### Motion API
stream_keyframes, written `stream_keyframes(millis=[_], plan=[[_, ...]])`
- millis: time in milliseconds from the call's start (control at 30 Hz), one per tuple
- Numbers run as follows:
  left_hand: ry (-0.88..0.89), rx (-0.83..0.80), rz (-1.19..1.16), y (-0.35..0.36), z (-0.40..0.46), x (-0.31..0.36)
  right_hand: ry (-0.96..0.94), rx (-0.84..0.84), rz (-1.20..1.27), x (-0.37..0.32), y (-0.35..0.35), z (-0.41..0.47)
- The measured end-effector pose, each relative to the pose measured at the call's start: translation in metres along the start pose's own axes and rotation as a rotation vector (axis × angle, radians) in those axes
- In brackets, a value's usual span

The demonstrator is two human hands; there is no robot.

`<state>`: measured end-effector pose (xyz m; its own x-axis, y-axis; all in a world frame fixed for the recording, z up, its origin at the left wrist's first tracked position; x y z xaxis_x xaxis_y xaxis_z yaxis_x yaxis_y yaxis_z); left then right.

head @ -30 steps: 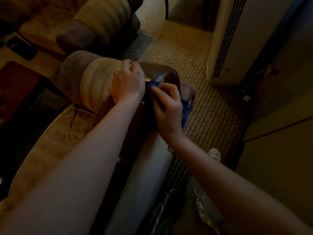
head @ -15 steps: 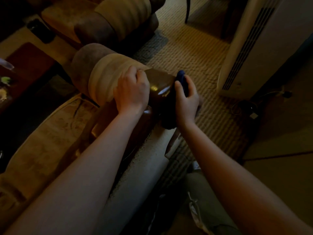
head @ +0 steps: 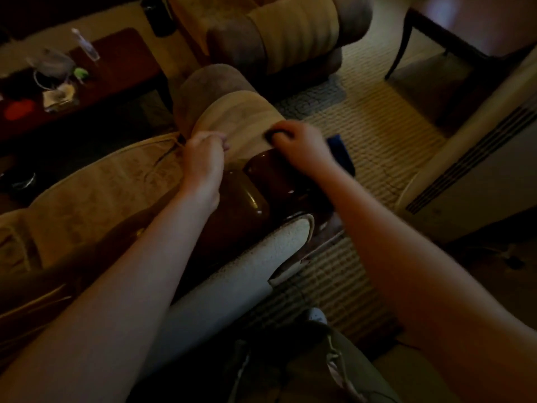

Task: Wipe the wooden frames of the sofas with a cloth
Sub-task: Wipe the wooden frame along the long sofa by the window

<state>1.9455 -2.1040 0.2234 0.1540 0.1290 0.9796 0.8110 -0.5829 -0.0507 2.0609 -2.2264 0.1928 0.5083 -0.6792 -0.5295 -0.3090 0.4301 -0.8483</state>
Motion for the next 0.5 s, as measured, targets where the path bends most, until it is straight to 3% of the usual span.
stream_keyframes(millis=[100,167,267,333,500], plan=[[0.207,-0.01,0.445,-0.029,0.003,-0.002,0.506,-0.155,0.25,0.061,0.003,0.019],[0.259,0.057,0.651,-0.046,0.0,-0.013,0.545,-0.156,0.287,0.072,0.011,0.012],[0.255,0.098,0.566,-0.05,0.003,-0.022,0.275,0.065,0.273,0.055,0.001,-0.014],[0.253,0.1,0.444,-0.05,0.004,-0.022,0.021,0.119,0.292,0.028,-0.012,-0.042],[0.209,0.251,-0.055,-0.066,0.004,-0.02,-0.735,-0.004,0.01,-0.086,0.018,-0.095]])
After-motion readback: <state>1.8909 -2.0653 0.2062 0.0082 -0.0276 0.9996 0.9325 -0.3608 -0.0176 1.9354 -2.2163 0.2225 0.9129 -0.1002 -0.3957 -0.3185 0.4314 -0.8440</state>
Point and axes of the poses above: each hand's wrist, its own z-axis towards the middle knuckle, its own y-axis out of the palm, x = y × z, the point moved 3 cm from there along z, towards the middle knuckle, and after that the axes turned 12 degrees about -z, right-handed, at the moved point
